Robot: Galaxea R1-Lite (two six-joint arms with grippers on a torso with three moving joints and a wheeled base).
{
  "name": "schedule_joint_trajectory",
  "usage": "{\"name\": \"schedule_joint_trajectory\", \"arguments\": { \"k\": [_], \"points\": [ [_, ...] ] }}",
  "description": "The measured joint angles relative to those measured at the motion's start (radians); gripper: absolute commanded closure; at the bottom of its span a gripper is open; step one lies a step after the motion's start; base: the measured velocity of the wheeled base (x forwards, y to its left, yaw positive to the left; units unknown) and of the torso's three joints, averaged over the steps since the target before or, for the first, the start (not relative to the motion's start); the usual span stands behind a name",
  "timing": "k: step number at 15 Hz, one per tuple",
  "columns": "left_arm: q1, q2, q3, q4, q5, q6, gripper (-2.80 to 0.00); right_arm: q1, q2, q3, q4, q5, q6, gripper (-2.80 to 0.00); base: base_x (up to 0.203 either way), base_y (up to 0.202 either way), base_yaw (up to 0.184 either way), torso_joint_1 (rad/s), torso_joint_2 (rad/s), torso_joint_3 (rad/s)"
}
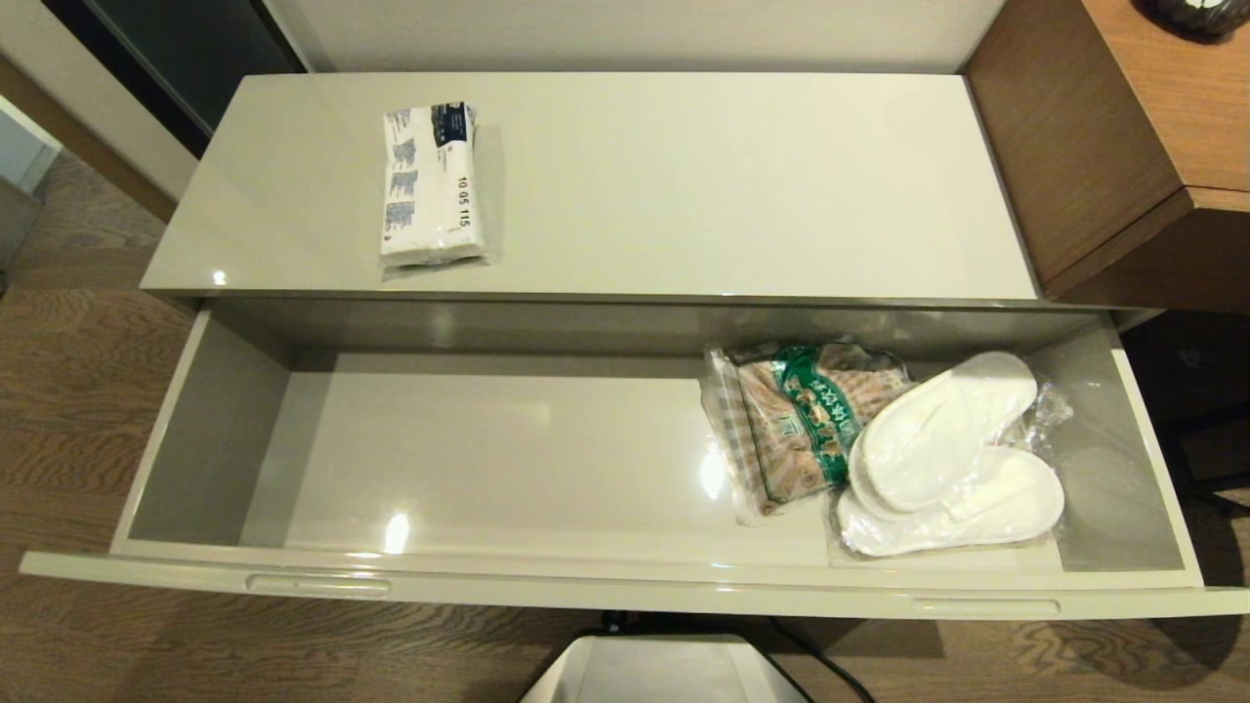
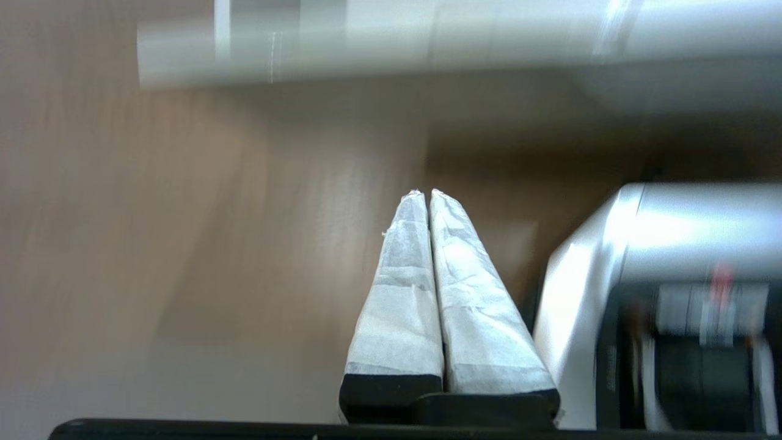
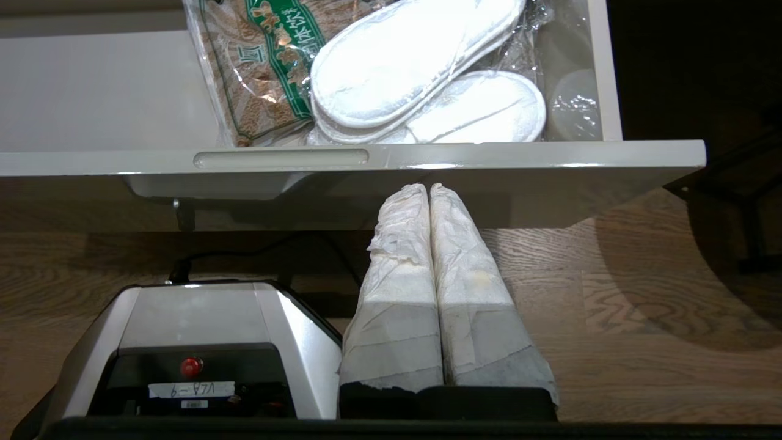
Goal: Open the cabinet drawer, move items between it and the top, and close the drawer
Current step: Take out the disposable slippers from the drawer
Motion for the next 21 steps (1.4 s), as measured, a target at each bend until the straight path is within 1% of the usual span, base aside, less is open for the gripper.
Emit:
{"name": "schedule_joint_trajectory", "arguments": {
  "k": [2, 3, 4, 5, 6, 8, 12, 21],
  "points": [
    [0.0, -0.001, 0.09, -0.296, -0.04, -0.002, 0.0, 0.0, 0.0, 0.0, 0.0, 0.0, -0.001, 0.0, 0.0, 0.0, 0.0, 0.0, 0.0, 0.0],
    [0.0, -0.001, 0.117, -0.373, -0.06, -0.001, 0.0, 0.0, 0.0, 0.0, 0.0, 0.0, -0.001, 0.0, 0.0, 0.0, 0.0, 0.0, 0.0, 0.0],
    [0.0, -0.001, 0.137, -0.382, -0.083, -0.002, 0.0, 0.0, 0.0, 0.0, 0.0, 0.0, 0.0, 0.0, 0.0, 0.0, 0.0, 0.0, 0.0, 0.0],
    [0.0, -0.002, 0.146, -0.35, -0.103, -0.007, 0.0, 0.0, 0.0, 0.0, 0.0, 0.0, 0.0, 0.0, 0.0, 0.0, 0.0, 0.0, 0.0, 0.0],
    [0.0, -0.002, 0.151, -0.321, -0.108, -0.014, 0.0, 0.0, 0.0, 0.0, 0.0, 0.0, 0.0, 0.0, 0.0, 0.0, 0.0, 0.0, 0.0, 0.0],
    [0.0, -0.002, 0.154, -0.313, -0.108, -0.018, 0.0, 0.0, 0.0, 0.0, 0.0, 0.0, 0.0, 0.0, 0.0, 0.0, 0.0, 0.0, 0.0, 0.0],
    [0.0, -0.002, 0.155, -0.314, -0.105, -0.052, 0.0, 0.0, 0.0, 0.0, 0.0, 0.0, 0.0, 0.0, 0.0, 0.0, 0.0, 0.0, 0.0, 0.0],
    [0.0, -0.001, 0.155, -0.315, -0.105, -0.054, 0.0, 0.001, 0.0, 0.0, 0.0, 0.0, 0.0, 0.0, 0.0, 0.0, 0.0, 0.0, 0.0, 0.0]
  ]
}}
